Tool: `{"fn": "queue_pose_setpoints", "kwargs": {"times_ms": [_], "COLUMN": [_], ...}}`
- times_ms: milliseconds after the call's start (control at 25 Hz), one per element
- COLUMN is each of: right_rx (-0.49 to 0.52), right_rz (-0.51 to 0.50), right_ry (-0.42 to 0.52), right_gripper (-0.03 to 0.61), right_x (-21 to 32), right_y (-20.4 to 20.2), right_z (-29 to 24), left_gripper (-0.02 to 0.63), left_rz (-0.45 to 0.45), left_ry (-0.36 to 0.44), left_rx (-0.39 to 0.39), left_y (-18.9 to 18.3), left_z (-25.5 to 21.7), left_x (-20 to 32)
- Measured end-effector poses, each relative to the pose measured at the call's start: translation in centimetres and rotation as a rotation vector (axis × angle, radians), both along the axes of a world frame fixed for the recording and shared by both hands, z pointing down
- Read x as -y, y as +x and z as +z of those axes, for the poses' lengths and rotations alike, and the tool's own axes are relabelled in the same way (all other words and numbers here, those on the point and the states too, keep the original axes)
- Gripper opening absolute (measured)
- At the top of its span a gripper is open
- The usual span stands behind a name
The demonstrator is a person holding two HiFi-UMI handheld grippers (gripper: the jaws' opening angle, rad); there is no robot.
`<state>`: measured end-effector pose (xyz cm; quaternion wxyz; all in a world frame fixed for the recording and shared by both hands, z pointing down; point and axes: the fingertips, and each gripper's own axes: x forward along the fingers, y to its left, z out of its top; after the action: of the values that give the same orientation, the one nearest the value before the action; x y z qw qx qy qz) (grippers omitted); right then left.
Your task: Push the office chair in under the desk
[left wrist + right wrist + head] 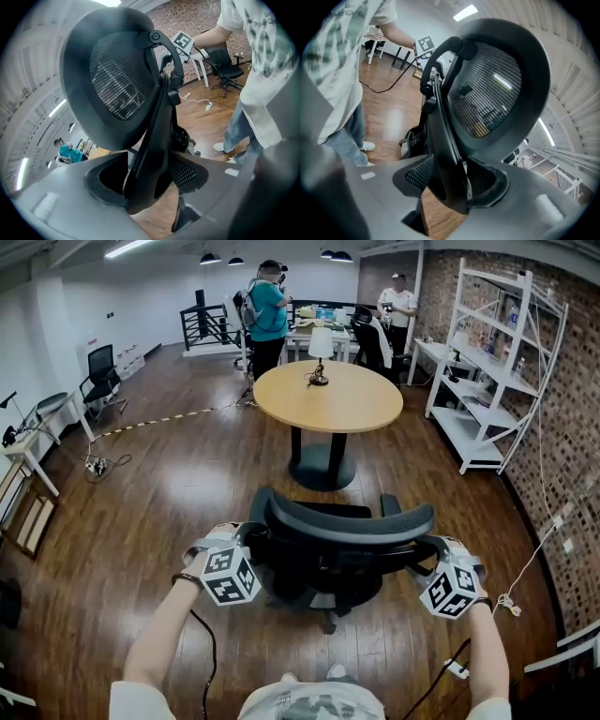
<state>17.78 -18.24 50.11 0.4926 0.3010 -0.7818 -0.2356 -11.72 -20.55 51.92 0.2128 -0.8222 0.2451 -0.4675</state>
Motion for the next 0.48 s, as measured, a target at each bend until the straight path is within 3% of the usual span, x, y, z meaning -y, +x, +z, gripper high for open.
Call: {"fn": "queue_pose_setpoints", "kwargs": {"times_ms": [160,480], "right_rx": [-0.051,-0.132], "right_rz": [0.018,0.056], "right_ry": [-0.014,-0.080], "right_gripper": [0.193,0.232], "right_x": [0.2,1.6], "right_y": [0.7,1.7], "right_z": [-0.5,1.6], "left_gripper": [0.268,0.249], "left_rz": [0.002,0.001], "left_ry": [0.015,0.040], "left_rx": [0.043,0.127], "left_y": [0.4,0.2], "left_z": [0.3,1.4], "left_x": [0.8,1.6]}}
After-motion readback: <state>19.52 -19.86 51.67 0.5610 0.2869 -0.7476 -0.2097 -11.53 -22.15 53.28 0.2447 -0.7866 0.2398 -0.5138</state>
